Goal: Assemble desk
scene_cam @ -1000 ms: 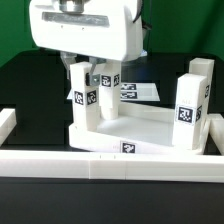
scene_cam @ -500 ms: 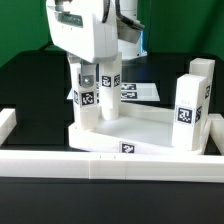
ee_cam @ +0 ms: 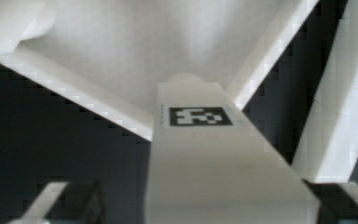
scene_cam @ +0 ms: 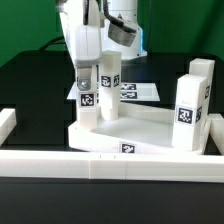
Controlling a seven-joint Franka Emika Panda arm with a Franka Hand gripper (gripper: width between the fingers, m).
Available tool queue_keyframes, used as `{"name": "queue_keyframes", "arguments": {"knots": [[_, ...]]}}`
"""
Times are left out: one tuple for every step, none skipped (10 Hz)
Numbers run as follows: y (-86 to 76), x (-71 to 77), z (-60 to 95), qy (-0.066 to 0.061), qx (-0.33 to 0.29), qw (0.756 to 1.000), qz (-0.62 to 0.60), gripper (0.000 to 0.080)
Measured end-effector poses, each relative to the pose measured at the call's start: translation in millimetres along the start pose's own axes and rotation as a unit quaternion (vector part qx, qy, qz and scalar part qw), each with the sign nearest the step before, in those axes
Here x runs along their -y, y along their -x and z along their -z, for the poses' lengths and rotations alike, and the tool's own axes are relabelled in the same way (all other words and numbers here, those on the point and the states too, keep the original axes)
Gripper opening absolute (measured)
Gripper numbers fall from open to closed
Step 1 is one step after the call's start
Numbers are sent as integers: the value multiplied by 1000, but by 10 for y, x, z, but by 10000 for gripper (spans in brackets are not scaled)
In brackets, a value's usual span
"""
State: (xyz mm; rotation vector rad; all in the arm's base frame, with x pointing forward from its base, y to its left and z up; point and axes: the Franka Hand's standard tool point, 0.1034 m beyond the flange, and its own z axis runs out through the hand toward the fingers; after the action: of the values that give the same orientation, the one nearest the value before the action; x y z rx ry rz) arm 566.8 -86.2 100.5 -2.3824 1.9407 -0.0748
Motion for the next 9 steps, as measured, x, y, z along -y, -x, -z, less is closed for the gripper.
{"name": "queue_keyframes", "arguments": {"knots": [[4,16,9,-1,-1,999,34,618],[18,33,16,-1,0,999,39,640],[29,37,16,1,-3,997,76,640],[36,45,18,5,-8,989,150,648],[35,46,18,7,-10,977,213,648],[28,42,17,8,-10,973,230,649],[22,39,17,8,-10,964,265,649],[20,38,16,9,-10,956,292,649],[16,37,17,9,-10,942,335,649]]}}
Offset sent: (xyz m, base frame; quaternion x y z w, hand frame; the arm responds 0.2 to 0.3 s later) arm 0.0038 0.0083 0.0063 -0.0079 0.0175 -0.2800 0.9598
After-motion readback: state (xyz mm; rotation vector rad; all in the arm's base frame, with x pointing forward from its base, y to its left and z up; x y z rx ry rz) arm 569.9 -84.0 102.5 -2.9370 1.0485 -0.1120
